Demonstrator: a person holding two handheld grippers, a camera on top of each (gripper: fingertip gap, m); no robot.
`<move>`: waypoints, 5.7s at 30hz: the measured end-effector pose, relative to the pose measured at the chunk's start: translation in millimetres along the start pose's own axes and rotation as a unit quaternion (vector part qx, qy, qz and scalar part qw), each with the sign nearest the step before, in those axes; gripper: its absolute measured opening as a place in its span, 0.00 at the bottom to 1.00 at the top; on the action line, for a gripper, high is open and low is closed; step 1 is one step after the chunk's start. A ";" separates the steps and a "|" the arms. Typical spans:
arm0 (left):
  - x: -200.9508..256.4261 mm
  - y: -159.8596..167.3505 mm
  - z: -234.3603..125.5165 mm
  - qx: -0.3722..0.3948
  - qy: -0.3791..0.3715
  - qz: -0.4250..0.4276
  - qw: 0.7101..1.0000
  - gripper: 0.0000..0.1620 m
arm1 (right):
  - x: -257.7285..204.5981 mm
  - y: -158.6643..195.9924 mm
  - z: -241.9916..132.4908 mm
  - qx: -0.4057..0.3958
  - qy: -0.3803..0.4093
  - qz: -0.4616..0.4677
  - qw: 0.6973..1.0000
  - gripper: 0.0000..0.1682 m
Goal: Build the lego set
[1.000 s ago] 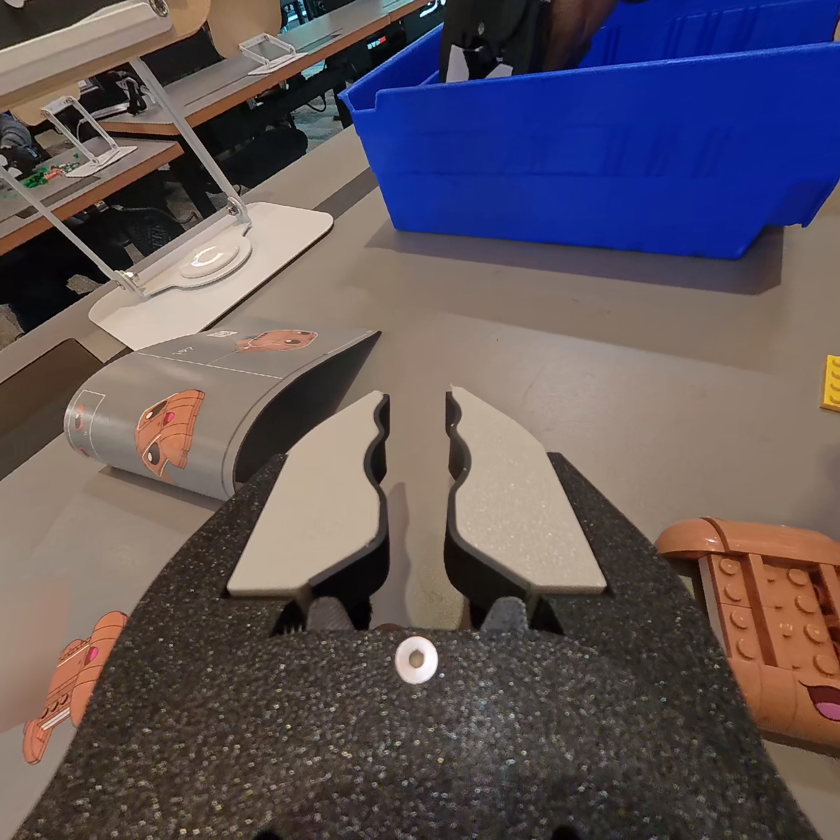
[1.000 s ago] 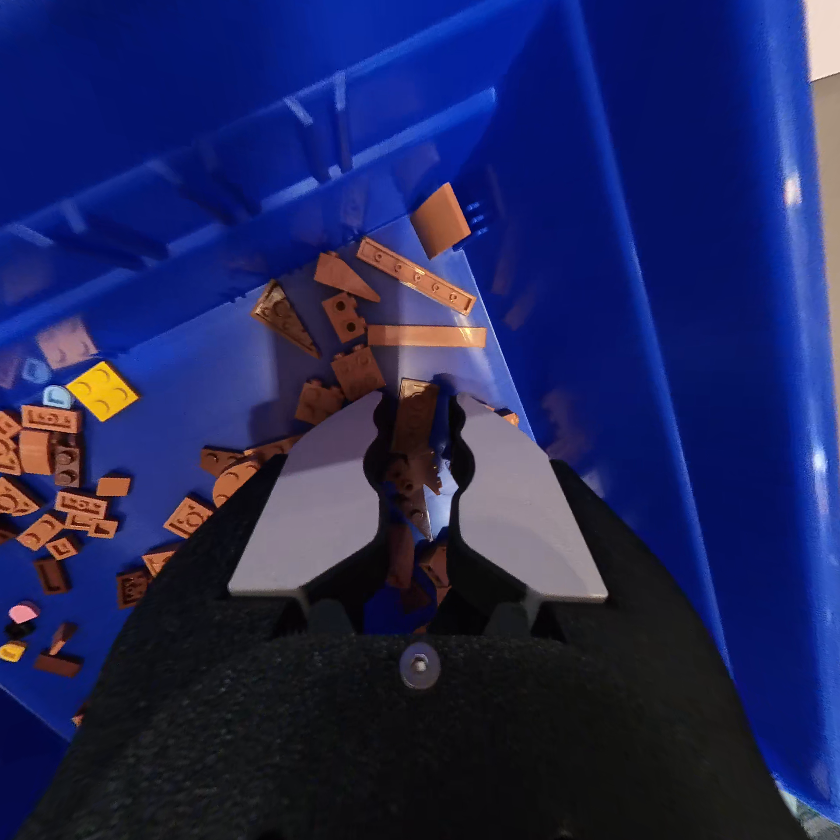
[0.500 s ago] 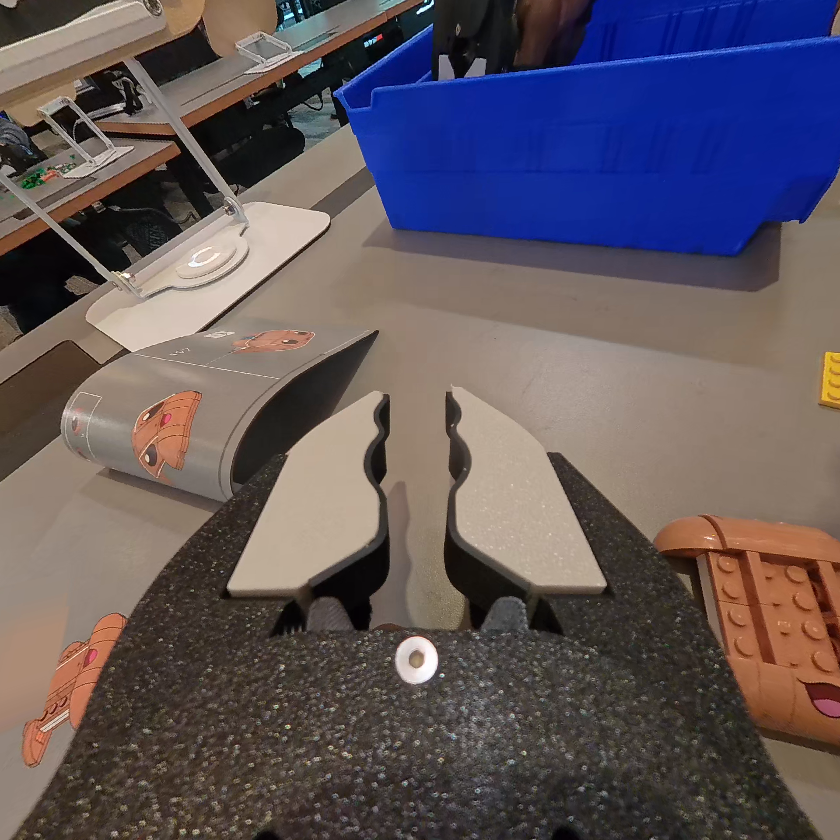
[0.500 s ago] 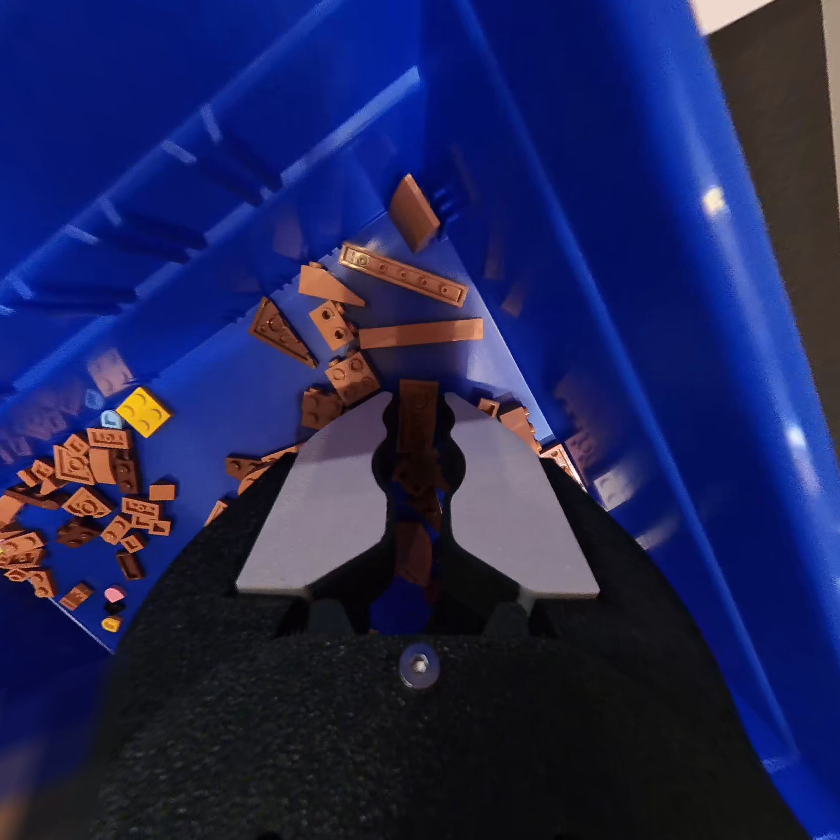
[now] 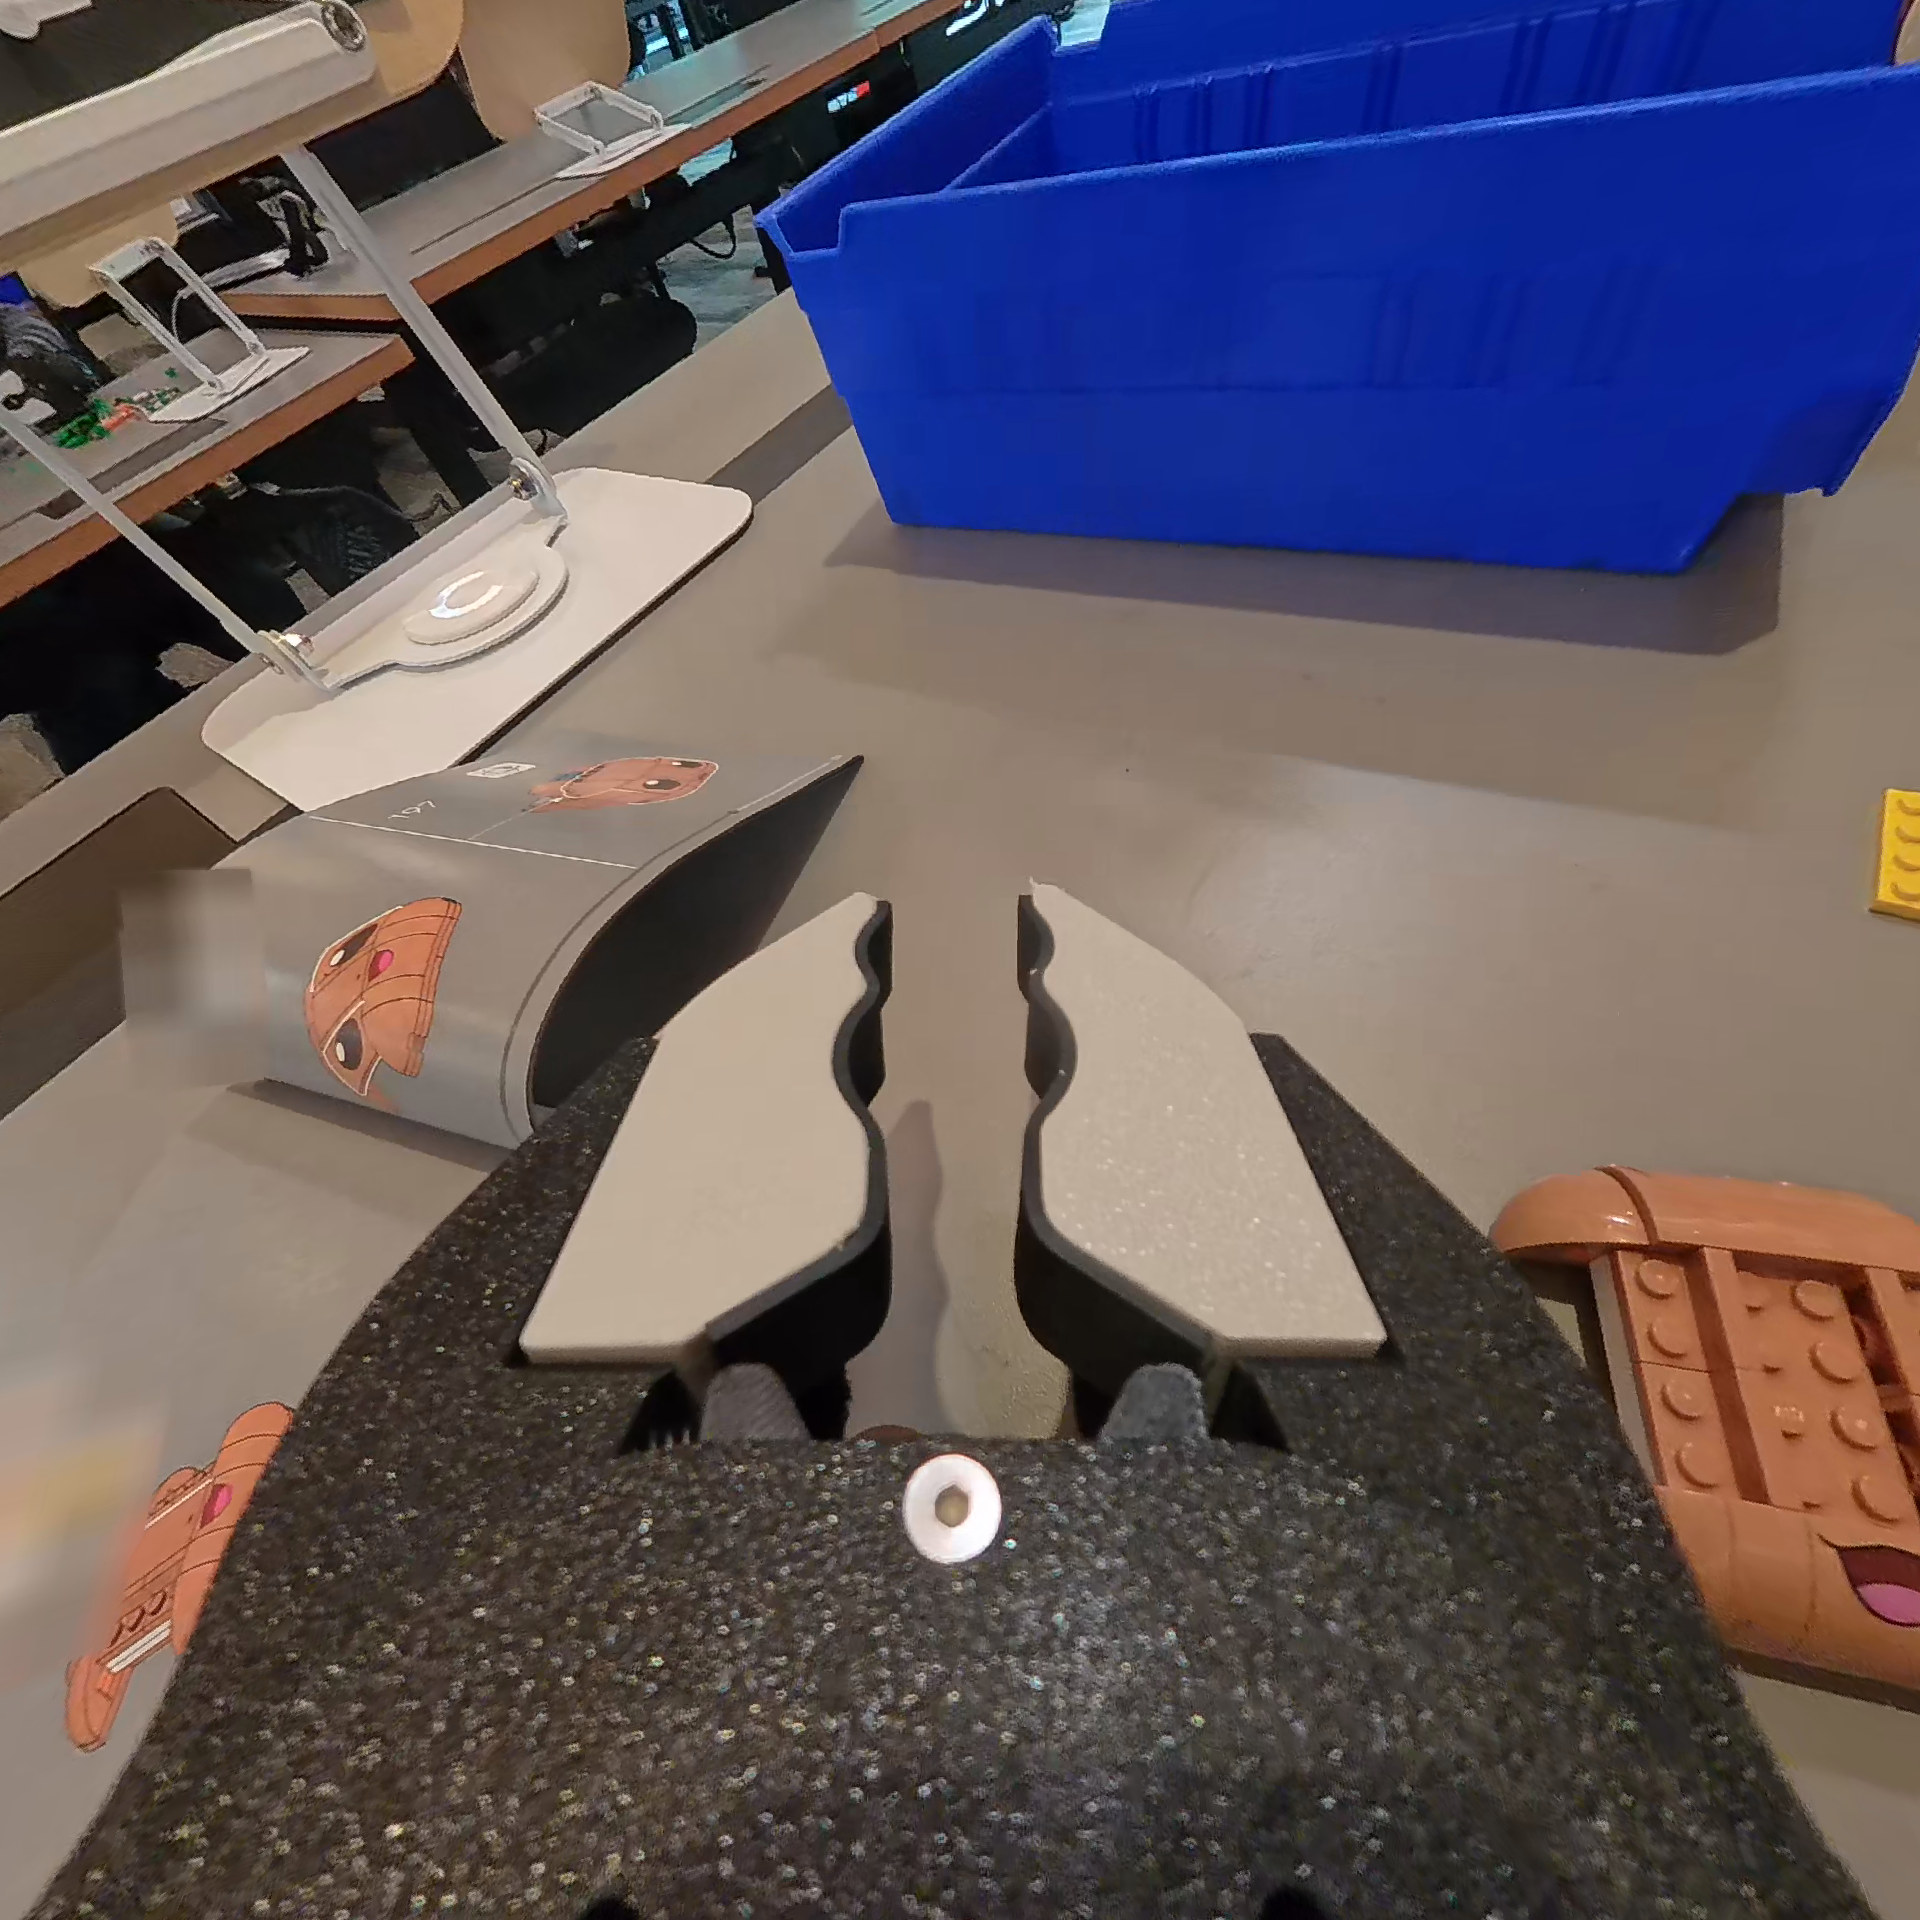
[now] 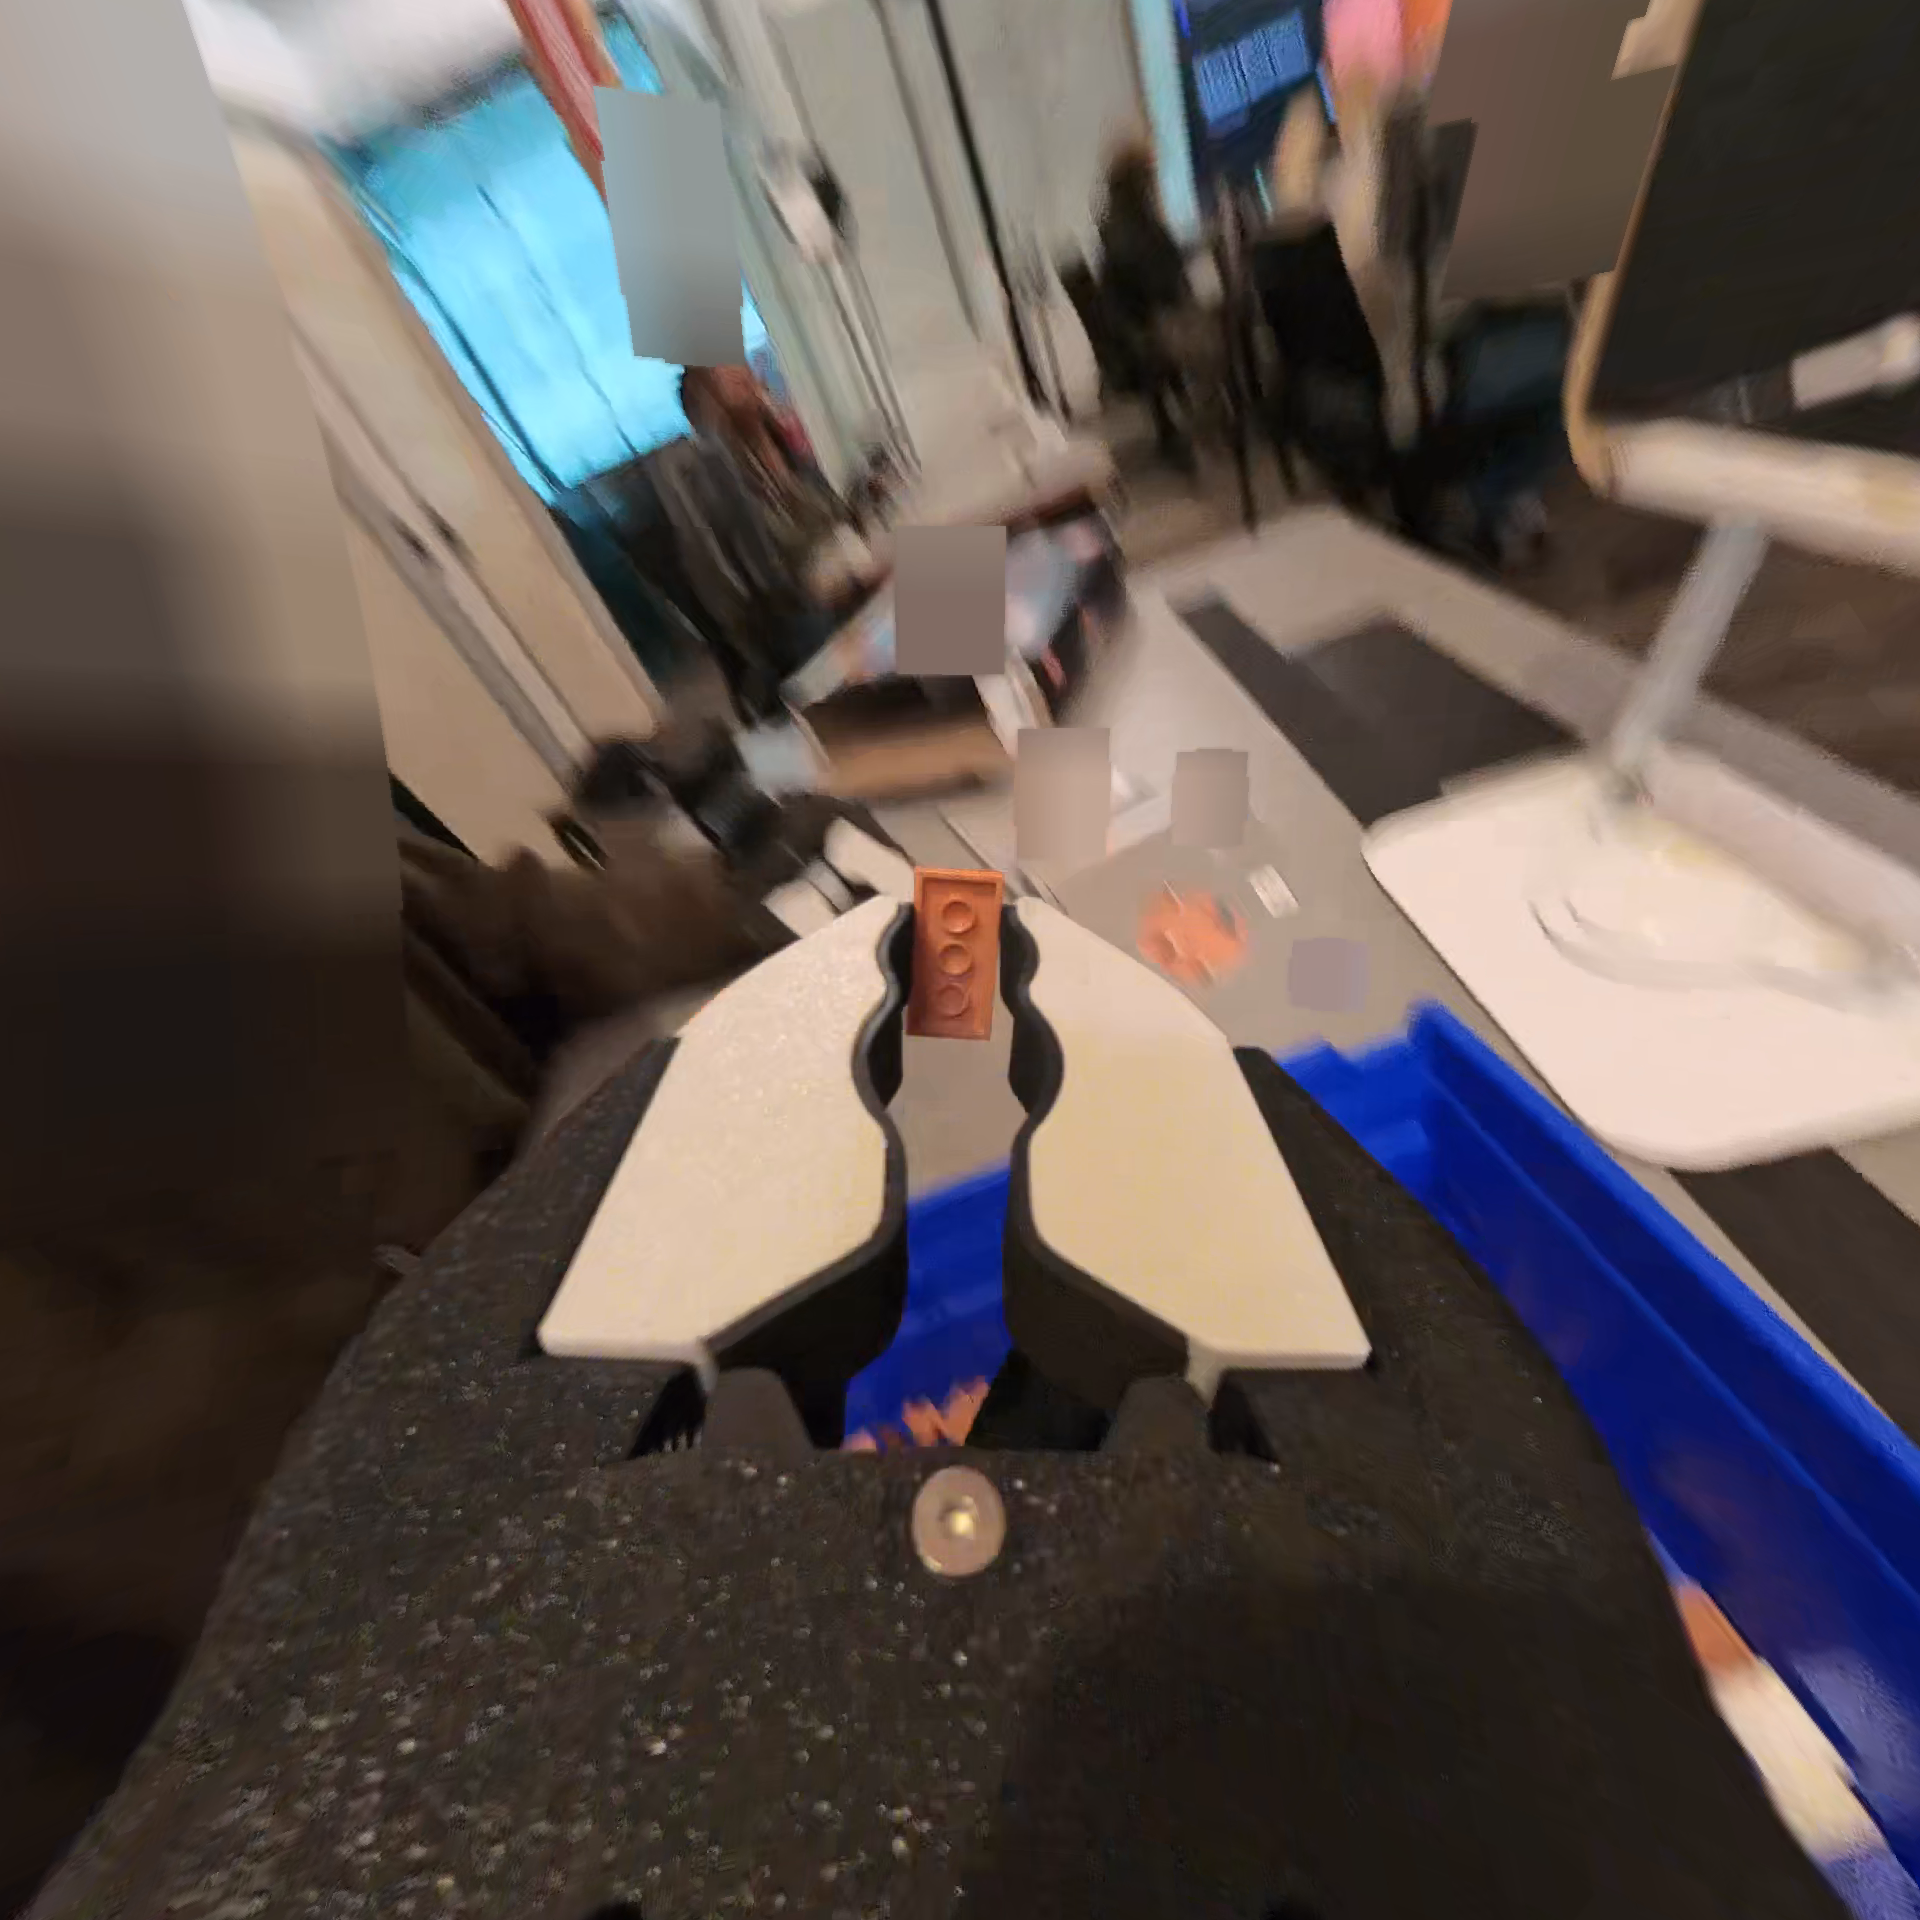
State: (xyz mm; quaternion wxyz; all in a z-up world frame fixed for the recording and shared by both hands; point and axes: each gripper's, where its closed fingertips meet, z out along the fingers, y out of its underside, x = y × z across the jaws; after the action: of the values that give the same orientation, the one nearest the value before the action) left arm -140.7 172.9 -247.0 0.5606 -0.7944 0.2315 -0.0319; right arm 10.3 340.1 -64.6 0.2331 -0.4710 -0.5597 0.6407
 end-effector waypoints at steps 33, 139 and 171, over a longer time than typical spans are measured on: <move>130.3 -93.9 -92.6 0.224 0.219 -0.205 0.927 0.16 | -202.2 107.4 134.4 0.227 -0.001 0.087 0.970 0.09; 154.2 2.4 -98.3 -0.013 0.200 -0.028 0.979 0.11 | -163.7 279.3 175.0 -0.270 0.170 -0.047 0.947 0.20; 178.8 38.8 -62.1 -0.257 0.251 0.233 0.904 0.11 | -169.7 272.2 147.8 -0.231 0.123 -0.049 0.964 0.20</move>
State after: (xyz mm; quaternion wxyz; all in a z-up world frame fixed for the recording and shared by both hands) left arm -13.5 36.1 -296.6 0.2519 -0.8003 0.5428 -0.0382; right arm 20.7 54.3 -271.9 0.2158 -0.5591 -0.6821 0.4191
